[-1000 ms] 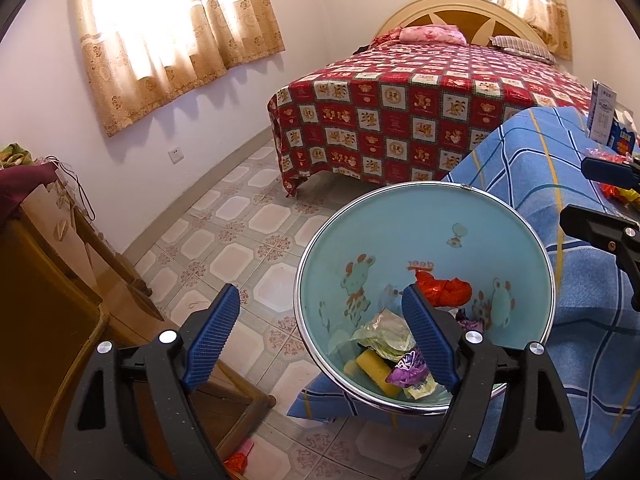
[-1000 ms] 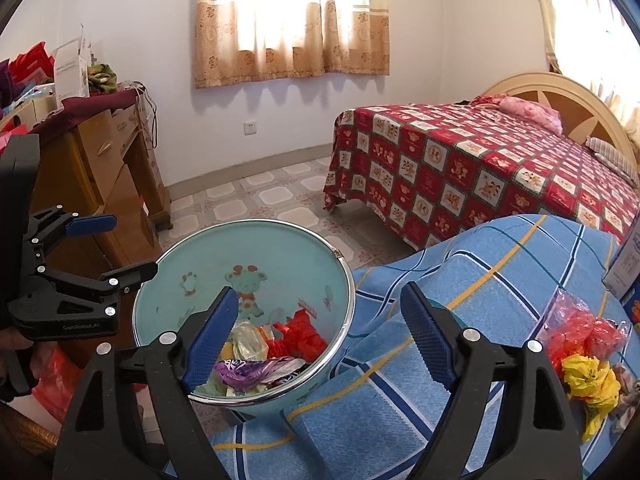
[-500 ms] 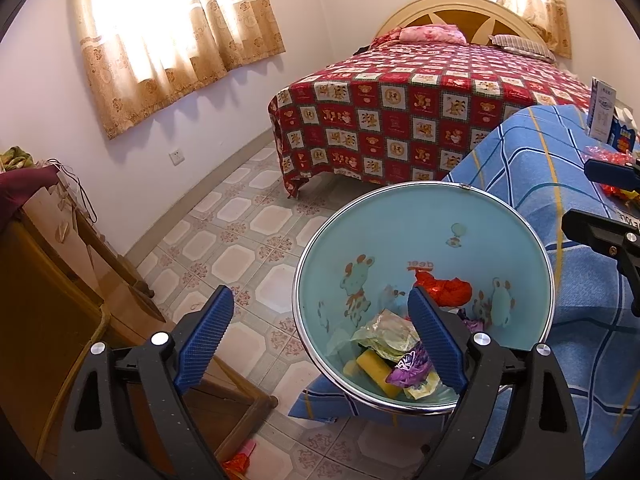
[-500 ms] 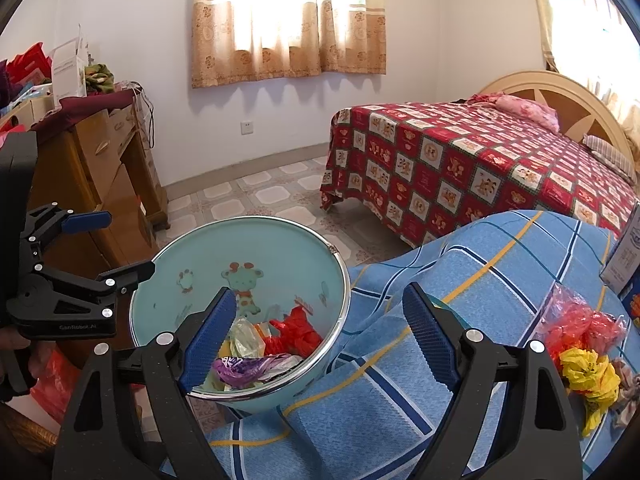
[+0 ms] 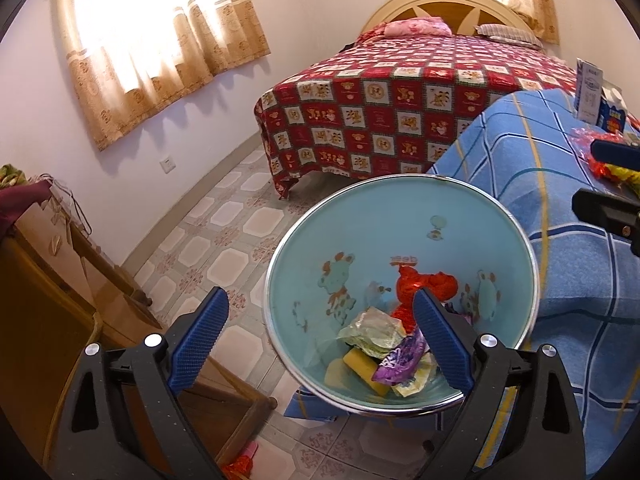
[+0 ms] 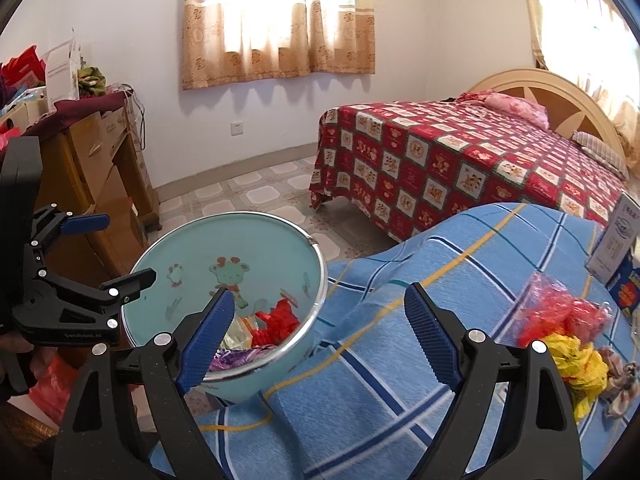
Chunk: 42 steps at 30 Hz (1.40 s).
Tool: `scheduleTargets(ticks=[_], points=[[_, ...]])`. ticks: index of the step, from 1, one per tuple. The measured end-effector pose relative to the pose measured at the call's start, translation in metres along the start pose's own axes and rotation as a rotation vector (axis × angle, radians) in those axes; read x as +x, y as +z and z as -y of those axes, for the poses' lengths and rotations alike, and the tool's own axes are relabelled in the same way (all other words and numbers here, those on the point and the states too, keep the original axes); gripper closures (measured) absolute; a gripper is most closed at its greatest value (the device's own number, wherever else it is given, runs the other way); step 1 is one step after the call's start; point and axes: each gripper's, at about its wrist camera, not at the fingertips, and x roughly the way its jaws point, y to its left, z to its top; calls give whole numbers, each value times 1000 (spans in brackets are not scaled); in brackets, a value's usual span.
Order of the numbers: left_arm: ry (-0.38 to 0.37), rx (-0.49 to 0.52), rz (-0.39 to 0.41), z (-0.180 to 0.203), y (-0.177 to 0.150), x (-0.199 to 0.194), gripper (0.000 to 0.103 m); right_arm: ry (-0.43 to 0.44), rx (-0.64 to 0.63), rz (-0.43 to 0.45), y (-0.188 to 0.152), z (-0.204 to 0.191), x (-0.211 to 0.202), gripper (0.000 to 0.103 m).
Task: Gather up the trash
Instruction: 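Move both grippers away from the bin back over the bed, then grasp the pink-white patterned cloth with the right gripper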
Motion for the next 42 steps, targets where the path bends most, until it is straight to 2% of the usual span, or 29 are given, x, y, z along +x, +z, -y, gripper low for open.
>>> scheduleTargets(ticks=[4, 14, 24, 29, 32, 35, 42], points=[[-19, 33, 7, 16, 3, -2, 11, -24, 5, 1, -5, 12, -12, 16], [-98, 117, 53, 79, 26, -5, 9, -174, 60, -4, -34, 78, -63, 14], [-167, 158, 74, 136, 51, -3, 9, -323, 194, -16, -71, 157, -110, 13], [-200, 177, 80, 165, 63, -1, 9, -432, 316, -39, -90, 202, -130, 13], [-226, 190, 82, 183, 71, -2, 9, -506, 362, -61, -98, 222, -134, 13], [-244, 211, 94, 202, 78, -2, 9, -540, 396, -80, -103, 239, -133, 13], [-232, 200, 90, 217, 98, 12, 9, -549, 427, -84, -97, 263, -125, 13]])
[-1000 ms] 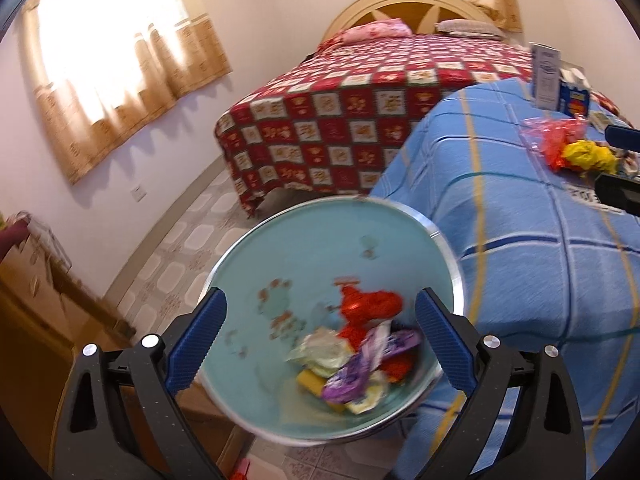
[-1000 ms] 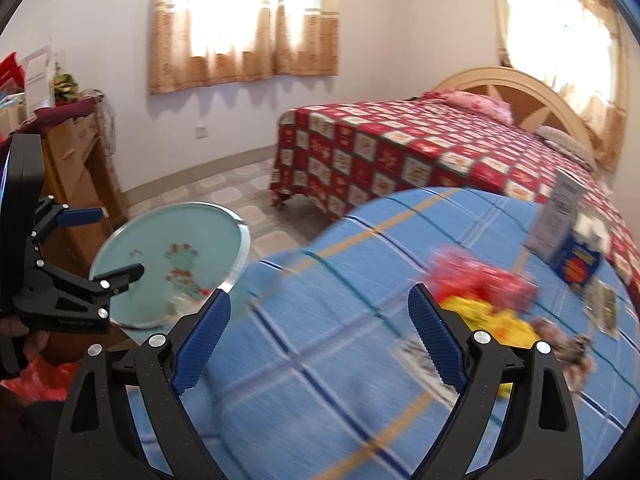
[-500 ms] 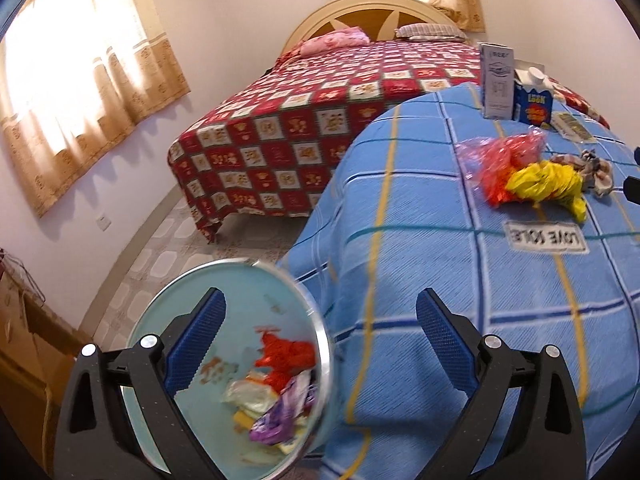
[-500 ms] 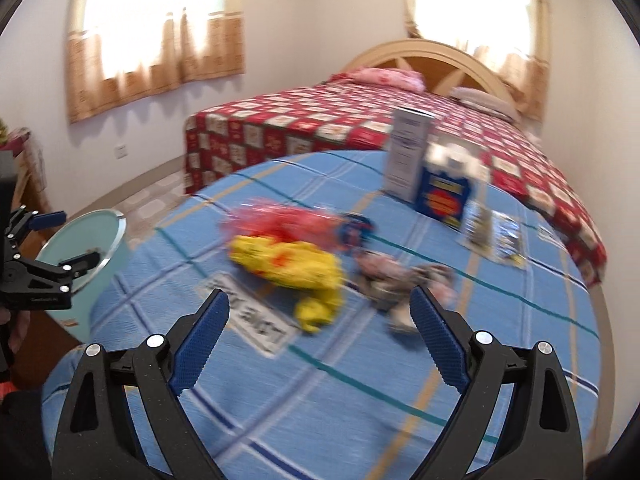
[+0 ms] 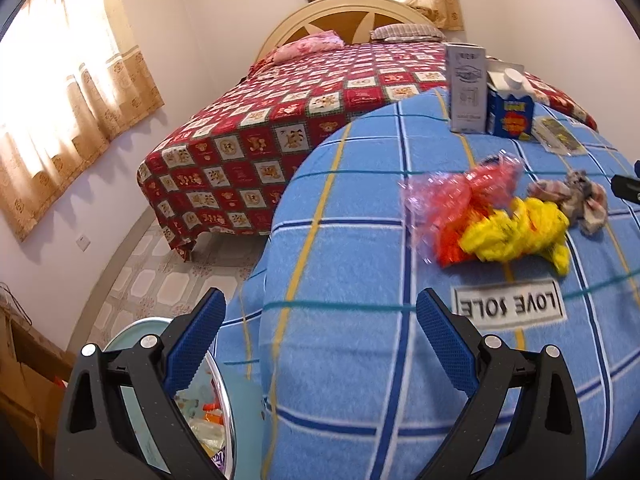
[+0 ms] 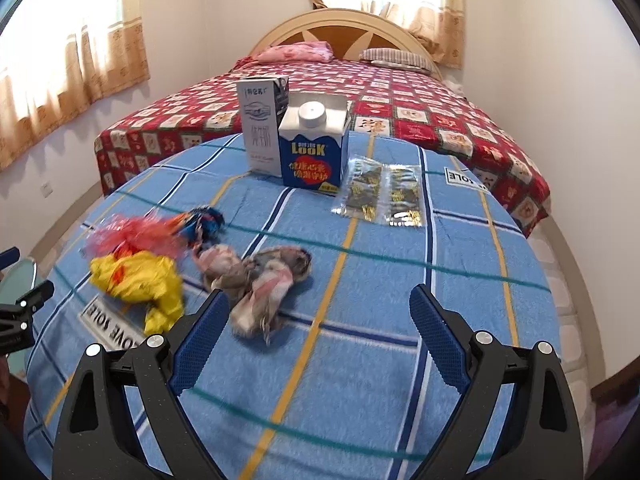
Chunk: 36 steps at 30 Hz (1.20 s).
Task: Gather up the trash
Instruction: 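Grasp the pink-white patterned cloth with the right gripper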
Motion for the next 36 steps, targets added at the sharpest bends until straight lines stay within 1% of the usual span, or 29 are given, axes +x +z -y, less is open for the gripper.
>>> scheduleTargets(ticks=[2, 5, 6, 7, 8, 9, 10, 12, 14, 18, 21, 22, 24, 27, 31, 33, 35, 36], points=[[4, -12, -4, -5, 2, 2, 9, -1, -25, -33, 6, -6, 15, 13], [-2, -23, -12, -8, 1, 4, 9, 30, -25, -102, 10, -13, 34, 15], [-5, -22, -13, -8, 0, 4, 9, 45, -27, -124, 10, -13, 40, 25], [-13, -21, -13, -7, -2, 3, 9, 101, -11, -156, 9, -12, 46, 37], [-17, -23, -12, -7, -3, 2, 9, 147, 6, -172, 8, -10, 48, 62], [-22, -24, -9, -6, -4, 0, 9, 150, 8, -172, 8, -10, 47, 68], [-34, -28, -5, -5, -5, -1, 9, 150, -5, -163, 7, -11, 42, 71], [-51, -31, 3, -3, -5, -4, 10, 163, -5, -146, 4, -9, 32, 87], [-70, -27, 17, 3, -3, -7, 10, 163, 5, -123, -1, -2, 18, 94], [-105, -10, 34, 21, 3, -10, 10, 152, 57, -94, -14, 19, -1, 94], [-136, 7, 42, 38, 9, -11, 11, 130, 100, -102, -23, 38, -7, 94], [-143, 13, 44, 43, 11, -11, 11, 129, 107, -103, -20, 37, -7, 94], [-159, 30, 54, 54, 14, -12, 11, 129, 131, -100, -25, 46, -14, 94], [-179, 56, 58, 71, 20, -10, 11, 126, 131, -98, -31, 54, -15, 94], [-202, 72, 52, 83, 24, -4, 11, 133, 135, -89, -39, 60, -20, 94], [-220, 78, 33, 87, 25, 1, 23, 139, 132, -88, -43, 60, -22, 94], [-269, 83, 0, 90, 24, 6, 54, 140, 132, -87, -46, 60, -22, 94], [-278, 90, -8, 91, 23, 7, 60, 140, 131, -87, -46, 59, -22, 93]])
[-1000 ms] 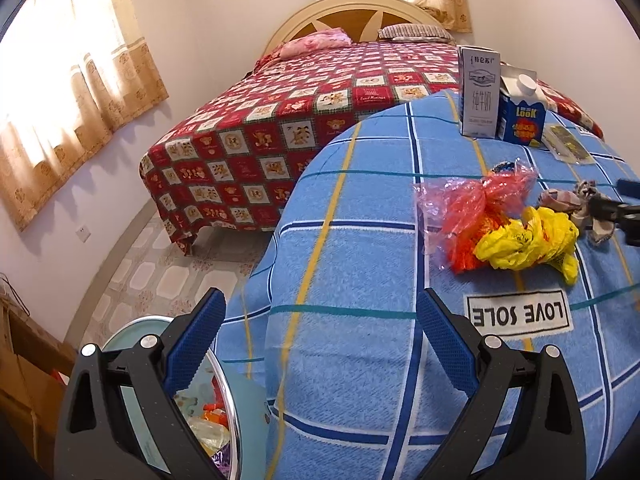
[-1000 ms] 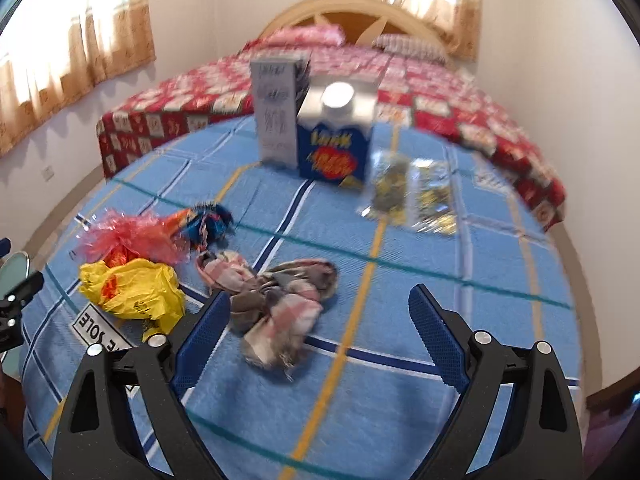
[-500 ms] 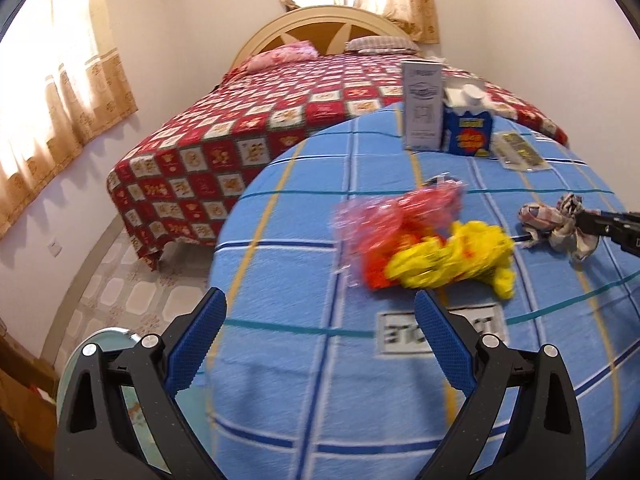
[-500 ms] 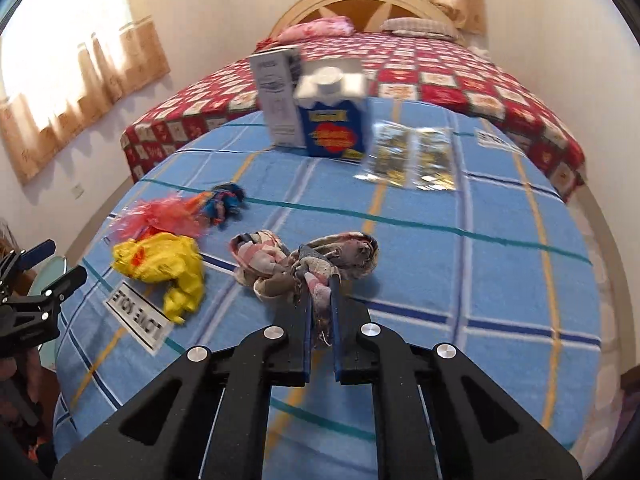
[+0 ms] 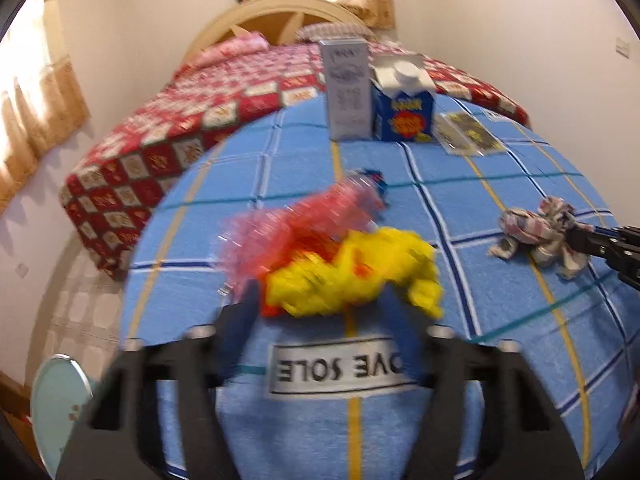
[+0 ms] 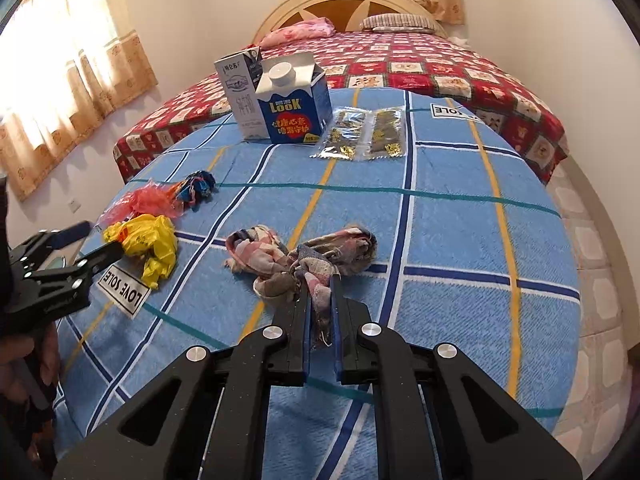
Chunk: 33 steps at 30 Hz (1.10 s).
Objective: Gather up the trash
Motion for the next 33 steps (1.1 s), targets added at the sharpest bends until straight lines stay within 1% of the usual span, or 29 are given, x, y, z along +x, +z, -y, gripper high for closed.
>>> scheduleTargets(ticks=[1, 2, 5, 9, 15, 19, 22, 24, 25, 26, 28, 33], points=[[-5, 12, -3, 2, -2, -1, 83, -1, -2, 0, -1, -1, 0, 93], [-21, 23, -6, 3, -3, -2, 98, -1, -4, 0, -2, -2, 1, 93], [-39, 37, -4, 3, -8, -8, 101, 3, -5, 0, -5, -6, 0, 93], [-49, 32, 14, -3, -11, -18, 102, 5, -13, 5, -7, -11, -3, 93], [-46, 19, 57, -19, -23, -51, 103, 15, -16, 35, -9, -17, -13, 93], [-47, 20, 73, -31, -38, -73, 103, 52, -41, 48, -10, -32, -21, 93], [1, 24, 63, -40, -51, -75, 103, 59, -57, 35, -11, -37, -21, 93], [15, -2, 52, -46, -53, -72, 100, 36, -60, 25, -16, -35, -18, 93], [22, -23, 52, -49, -53, -71, 91, 24, -54, 17, -18, -33, -16, 93], [28, -36, 55, -51, -52, -71, 67, 20, -51, 13, -20, -34, -16, 93], [46, -62, 75, -51, -48, -69, 43, 2, -36, 0, -24, -27, -14, 93], [39, -124, 79, -45, -27, -51, 44, -18, -29, -4, -29, -16, -13, 93]])
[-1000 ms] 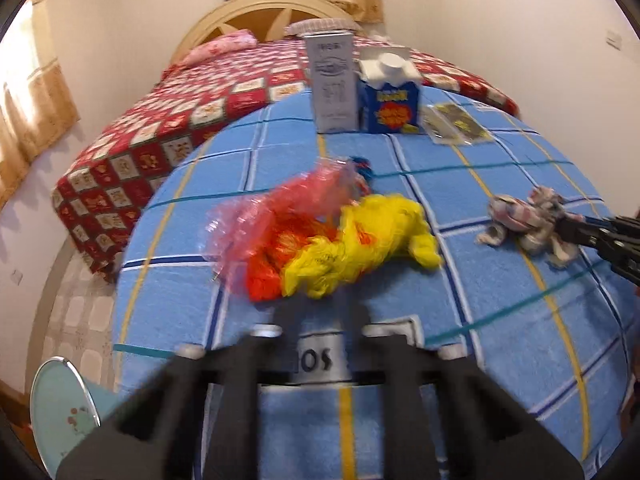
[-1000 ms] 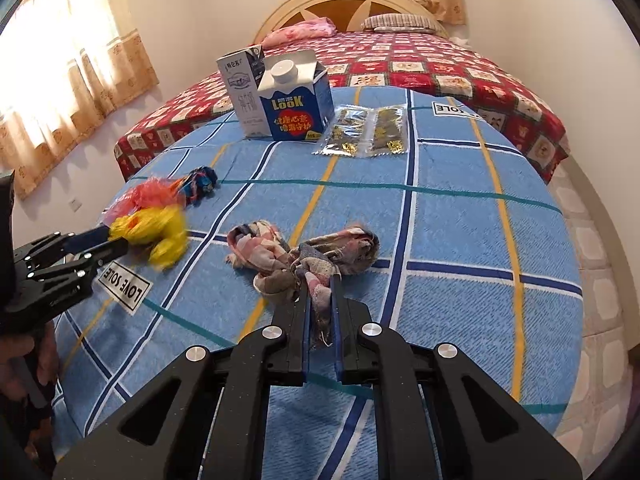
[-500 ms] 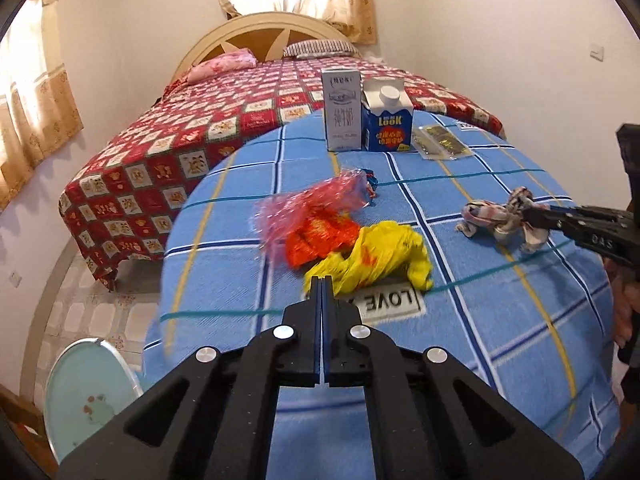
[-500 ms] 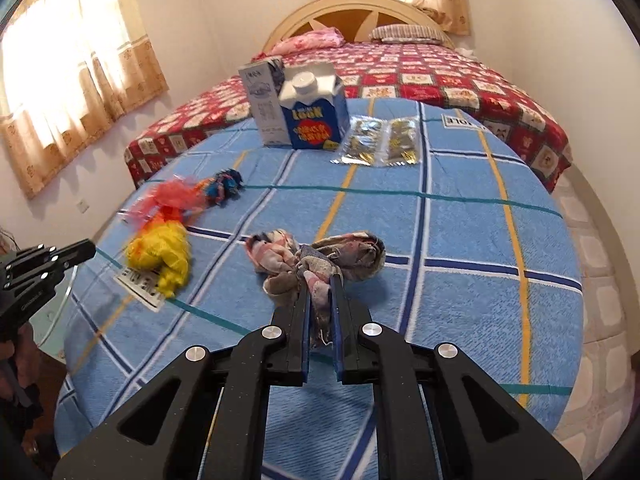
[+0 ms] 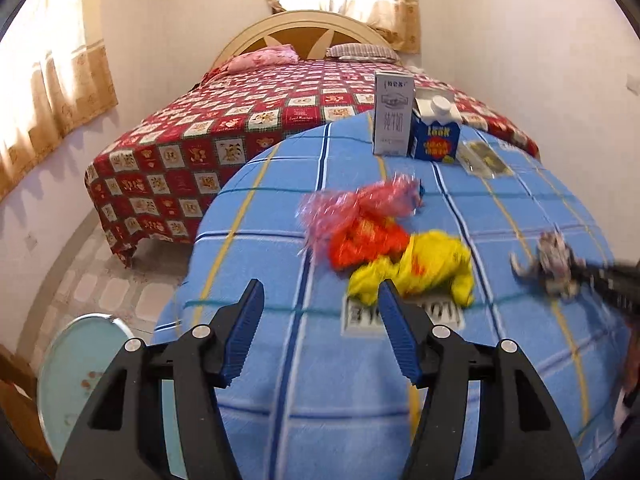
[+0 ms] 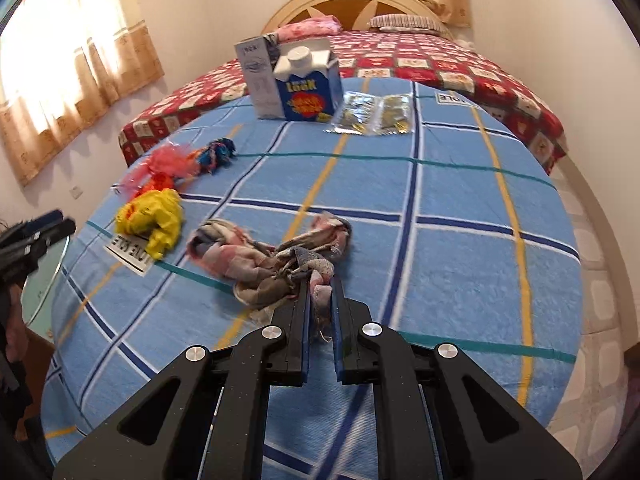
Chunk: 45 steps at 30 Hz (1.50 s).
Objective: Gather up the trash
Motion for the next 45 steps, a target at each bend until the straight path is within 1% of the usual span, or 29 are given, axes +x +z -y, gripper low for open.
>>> scheduleTargets(ticks=[2, 6, 7, 8, 9, 10, 12, 14, 18, 19, 20, 23, 26, 27, 28, 29, 30, 31, 32, 33, 34, 35, 37, 39, 40, 41, 43, 44, 45], points=[[-6, -19, -15, 6, 8, 13, 45, -3, 5, 4, -1, 4, 1, 93], [-30, -20, -53, 19, 11, 33, 45, 2, 5, -2, -5, 7, 4, 92], [-57, -15, -87, 23, 9, 43, 47, 3, 4, -4, -5, 7, 5, 92], [-82, -12, -112, 25, 7, 48, 58, 5, 3, -6, -6, 7, 5, 92], [-106, -12, -132, 26, 4, 53, 62, 7, 4, -6, -7, 7, 5, 92], [-112, -12, -133, 28, 2, 54, 63, 9, 7, -5, -7, 7, 5, 92], [-103, 14, -125, 33, 2, 53, 67, 16, 14, -3, -8, 9, 5, 92], [-109, 22, -125, 34, 2, 52, 74, 21, 17, 1, -8, 8, 4, 92], [-121, 35, -121, 31, 1, 44, 79, 50, 21, 23, -8, 4, -2, 92], [-123, 46, -110, 30, -1, 36, 89, 59, 10, 34, -8, 0, -6, 92], [-123, 53, -100, 29, -2, 29, 103, 64, 4, 38, -8, -2, -8, 92], [-112, 73, -68, 21, -5, 8, 103, 72, -31, 30, -8, -11, -8, 92], [-110, 76, -64, 10, -11, -4, 103, 64, -39, 8, -7, -13, -3, 92], [-102, 74, -61, 6, -14, -8, 103, 64, -33, 8, -7, -12, -3, 85], [-94, 74, -59, 3, -15, -10, 103, 62, -17, 15, -7, -8, -5, 74], [-87, 76, -53, 1, -16, -12, 103, 59, -16, 20, -7, -9, -5, 48], [-77, 79, -47, 0, -17, -13, 103, 48, -15, 31, -7, -8, -8, 41], [-62, 75, -43, -2, -18, -13, 103, 35, -14, 37, -6, -7, -10, 41], [-61, 66, -43, -2, -18, -11, 101, 30, -10, 45, -4, -8, -11, 41], [-64, 50, -46, -3, -17, -9, 97, 26, -8, 52, -3, -8, -12, 38], [-62, 40, -47, -2, -15, -6, 79, 21, -13, 62, 1, -10, -13, 36], [-58, 28, -41, 1, -14, -4, 58, 20, -17, 64, 2, -10, -13, 35], [-44, 12, -26, 5, -10, 0, 38, 7, -39, 77, 12, -16, -10, 35], [-52, -11, -32, 11, -4, 8, 37, 2, -45, 76, 18, -17, -5, 35], [-62, -20, -39, 15, -2, 12, 35, 7, -47, 64, 21, -17, 0, 35], [-67, -23, -43, 17, -1, 15, 33, 11, -52, 42, 22, -17, 6, 35], [-85, -15, -62, 28, 2, 25, 33, 18, -56, 20, 24, -15, 10, 35], [-97, -7, -69, 33, 3, 29, 33, 43, -54, -17, 23, -14, 18, 36], [-109, 1, -77, 37, 3, 32, 33, 59, -49, -27, 25, -13, 18, 46]])
